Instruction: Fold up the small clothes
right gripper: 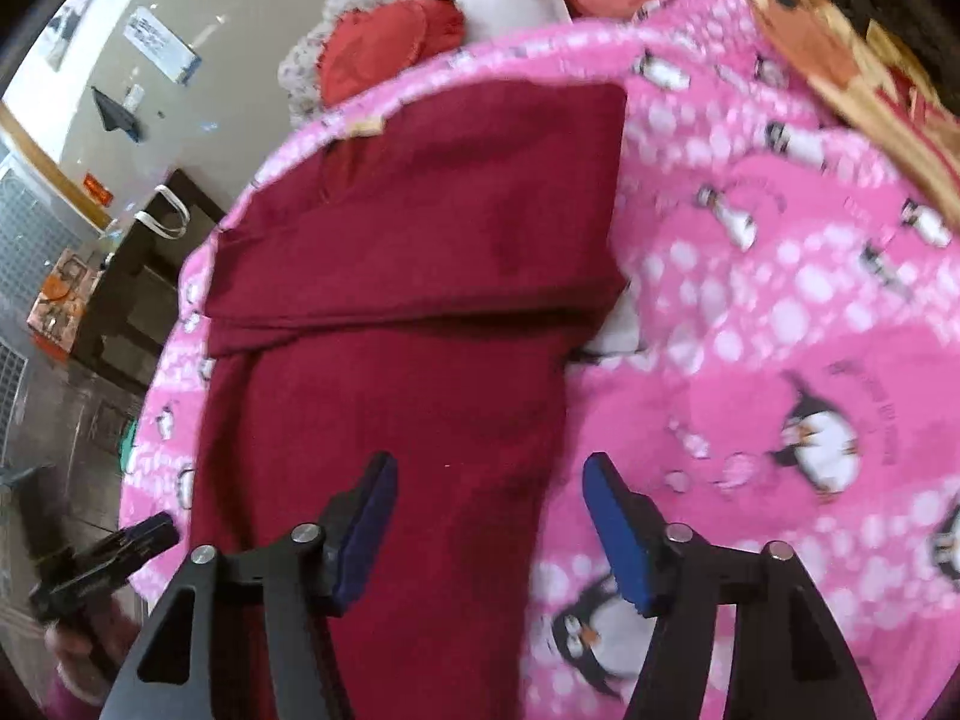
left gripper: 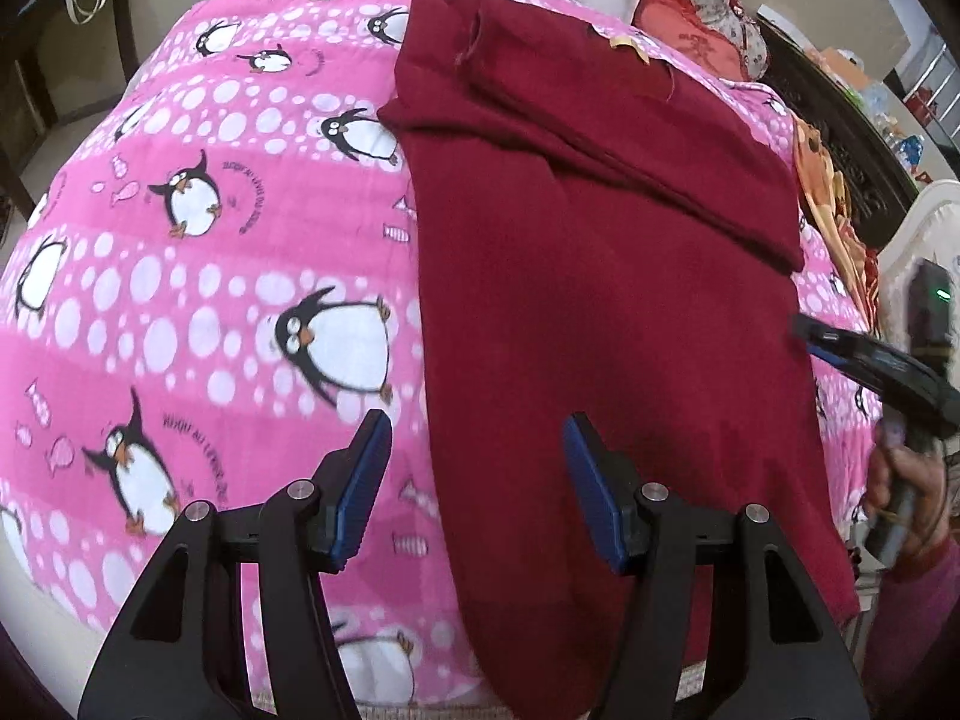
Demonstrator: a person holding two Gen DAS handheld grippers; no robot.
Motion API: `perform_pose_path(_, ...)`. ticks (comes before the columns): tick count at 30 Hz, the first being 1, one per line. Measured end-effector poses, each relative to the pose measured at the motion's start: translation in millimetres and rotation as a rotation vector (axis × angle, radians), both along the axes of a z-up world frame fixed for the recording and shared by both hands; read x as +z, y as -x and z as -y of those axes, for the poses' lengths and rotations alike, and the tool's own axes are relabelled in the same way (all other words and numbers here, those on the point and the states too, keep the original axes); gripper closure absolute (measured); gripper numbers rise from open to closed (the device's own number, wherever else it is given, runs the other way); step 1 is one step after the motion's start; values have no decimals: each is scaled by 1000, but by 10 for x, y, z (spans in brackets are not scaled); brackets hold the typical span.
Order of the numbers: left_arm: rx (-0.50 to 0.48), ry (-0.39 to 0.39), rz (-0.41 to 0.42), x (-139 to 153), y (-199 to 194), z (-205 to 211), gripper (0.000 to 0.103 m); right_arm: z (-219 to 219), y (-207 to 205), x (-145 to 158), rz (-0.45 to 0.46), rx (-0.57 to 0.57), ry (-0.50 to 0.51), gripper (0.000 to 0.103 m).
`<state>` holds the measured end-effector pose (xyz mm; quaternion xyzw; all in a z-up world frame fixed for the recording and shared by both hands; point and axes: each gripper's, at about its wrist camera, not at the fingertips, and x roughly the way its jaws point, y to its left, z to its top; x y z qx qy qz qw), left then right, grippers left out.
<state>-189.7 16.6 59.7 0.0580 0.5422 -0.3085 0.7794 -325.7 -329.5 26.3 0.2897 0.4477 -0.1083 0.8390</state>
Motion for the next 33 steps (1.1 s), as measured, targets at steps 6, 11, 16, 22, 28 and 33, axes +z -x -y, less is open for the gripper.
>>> perform_pose_path(6,16,6,0,53,92,-212,44,12,7,28,-4,6,101,97)
perform_pose_path(11,34,8,-49,-61,115,-232,44,309,185,43,-38,-56,99,103)
perform_pose_path(16,28,34,-100,-117,208,-222,44,92,404,197,1,30,35,86)
perform_pose_path(22,8,18,-155,-244,364,-284,44,-169,861,216,-21,142,-131,52)
perform_pose_path(28,7,30,-173,-249,420,-265,36,-197,1350,423,-114,175,-97,52)
perform_pose_path(33,31,50,-181,-277,427,-213,24,-160,1536,676,-83,172,-24,32)
